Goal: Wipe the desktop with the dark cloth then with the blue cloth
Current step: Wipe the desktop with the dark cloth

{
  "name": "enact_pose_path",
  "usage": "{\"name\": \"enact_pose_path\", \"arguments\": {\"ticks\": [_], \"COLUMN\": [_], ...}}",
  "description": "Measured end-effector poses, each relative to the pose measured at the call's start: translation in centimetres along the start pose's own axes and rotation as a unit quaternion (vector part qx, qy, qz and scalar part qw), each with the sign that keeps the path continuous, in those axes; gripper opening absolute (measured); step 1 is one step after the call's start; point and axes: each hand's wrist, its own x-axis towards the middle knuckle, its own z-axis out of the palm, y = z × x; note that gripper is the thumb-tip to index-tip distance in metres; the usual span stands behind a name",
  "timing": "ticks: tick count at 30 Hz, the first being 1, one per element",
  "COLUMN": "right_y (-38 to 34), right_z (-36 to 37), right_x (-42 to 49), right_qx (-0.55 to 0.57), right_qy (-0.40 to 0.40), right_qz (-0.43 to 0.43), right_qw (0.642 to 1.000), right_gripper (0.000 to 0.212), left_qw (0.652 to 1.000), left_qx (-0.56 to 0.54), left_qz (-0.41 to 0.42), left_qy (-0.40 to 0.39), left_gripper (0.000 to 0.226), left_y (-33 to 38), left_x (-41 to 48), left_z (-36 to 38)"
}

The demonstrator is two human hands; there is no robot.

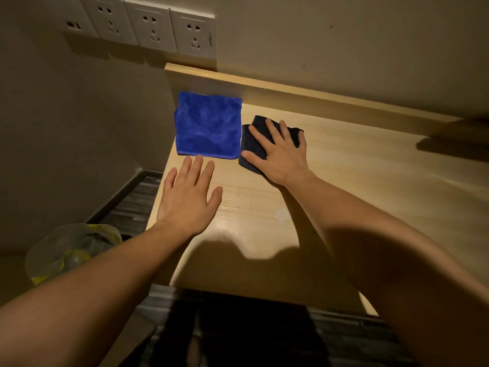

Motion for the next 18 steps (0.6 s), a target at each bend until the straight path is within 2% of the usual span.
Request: {"name": "enact_pose_path", "arguments": {"ticks": [18], "right_y": [-5.5], "right_z": [3.2], "right_x": [-16.5], "right_qx": [0.002], "right_qy": [0.002], "right_qz": [0.033], "right_qw": [0.999], "right_gripper": [0.075], "left_qw": [0.999], "left_qx": [-0.006], "left_qz": [0.037], "left_qy": [-0.010], "left_gripper": [0.069], "left_y": [-0.3], "left_x": [0.2], "left_z": [0.0]}}
